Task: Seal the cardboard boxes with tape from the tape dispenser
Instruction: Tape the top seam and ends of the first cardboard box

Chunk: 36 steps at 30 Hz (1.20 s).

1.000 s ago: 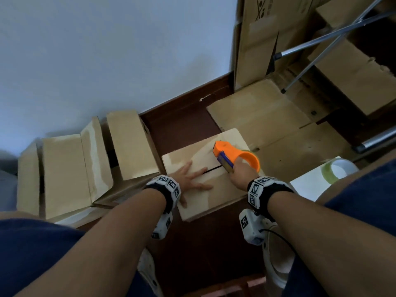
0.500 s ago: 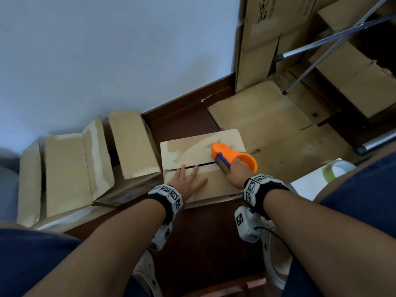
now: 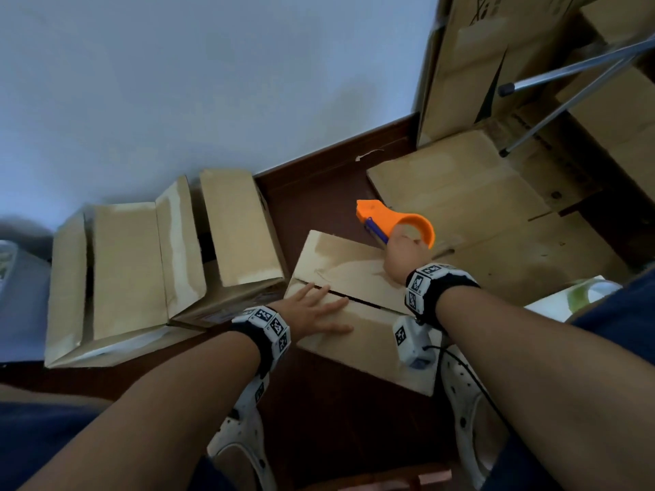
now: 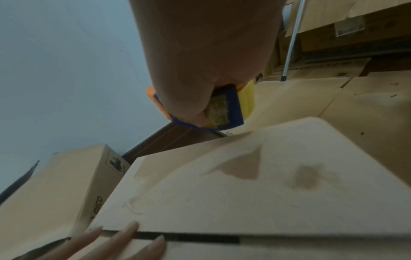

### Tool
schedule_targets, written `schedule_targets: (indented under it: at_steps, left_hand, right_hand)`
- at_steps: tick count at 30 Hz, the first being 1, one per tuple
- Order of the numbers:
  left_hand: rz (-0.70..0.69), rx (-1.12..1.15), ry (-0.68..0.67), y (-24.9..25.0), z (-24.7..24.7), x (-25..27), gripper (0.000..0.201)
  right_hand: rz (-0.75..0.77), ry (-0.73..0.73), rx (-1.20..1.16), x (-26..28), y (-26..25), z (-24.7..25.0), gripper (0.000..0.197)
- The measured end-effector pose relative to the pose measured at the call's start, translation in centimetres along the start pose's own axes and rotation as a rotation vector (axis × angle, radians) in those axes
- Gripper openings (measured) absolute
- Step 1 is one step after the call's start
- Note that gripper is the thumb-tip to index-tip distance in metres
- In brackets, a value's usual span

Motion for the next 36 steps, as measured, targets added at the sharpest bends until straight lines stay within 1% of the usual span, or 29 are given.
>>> schedule_targets:
  at_steps: [2, 4, 6, 8, 10, 17, 21, 27, 29, 32, 34, 36]
  left_hand:
    - [-0.017, 0.009, 0.004, -0.3, -0.4, 0.2, 0.103]
    - [0.0, 0.03, 0.022, -0.7, -0.6, 0.2, 0.108]
    - [0.052, 0.035, 0.051, -1.2, -1.0, 0.2, 0.116]
    - [0.086, 0.016, 0.065, -1.7, -1.5, 0.2, 0.123]
    - [0.104, 0.014, 0.057, -2.1, -2.0, 0.3, 0.122]
    - [0.097, 0.113, 0.049, -2.7, -1.9, 0.1, 0.121]
    - [0.111, 0.162, 0.071, -3.0, -1.7, 0.2, 0.127]
    - [0.166, 0.159, 0.084, -3.3, -1.9, 0.1, 0.135]
    - [0.172, 0.19, 0.088, -3.4, -1.8, 0.1, 0.136]
    - [0.163, 0.202, 0.074, -3.4, -1.7, -0.1, 0.136]
    - [0.158, 0.17, 0.056, -3.4, -1.7, -0.3, 0.136]
    - [0.152, 0.15, 0.04, -3.5, -1.5, -0.6, 0.135]
  right_hand:
    - [-0.021, -0.038, -0.009, -0.7, -0.3, -0.6, 0.042]
    - [-0.066, -0.081, -0.04, -1.3, -0.3, -1.4, 0.042]
    - [-0.126, -0.134, -0.084, -1.5, -0.3, -2.3, 0.047]
    - [-0.165, -0.16, -0.076, -1.7, -0.2, -2.9, 0.055]
    - [-0.157, -0.184, -0.035, -2.0, 0.1, -3.1, 0.063]
    - [-0.118, -0.177, 0.006, -1.9, 0.6, -3.8, 0.064]
    - [-0.113, -0.197, -0.001, -1.9, 0.6, -3.9, 0.062]
    - [-0.106, -0.22, -0.021, -1.6, 0.9, -4.4, 0.064]
    - [-0.076, -0.205, -0.009, -1.4, 0.8, -4.2, 0.062]
    - [-0.036, -0.188, -0.005, -1.3, 0.8, -4.1, 0.053]
    - [-0.052, -0.181, -0.027, -1.3, 0.8, -4.0, 0.049]
    - [-0.088, -0.18, -0.062, -1.3, 0.9, -3.8, 0.053]
Point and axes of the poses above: each hand's wrist, its own x-axis away from the middle knuckle, its own z-axis out of the back of the hand, y = z × x, the point moved 5 cm from there along -x, towards the middle knuckle, and after that the axes turned 11 degrees about -x, right-handed, at the moved point
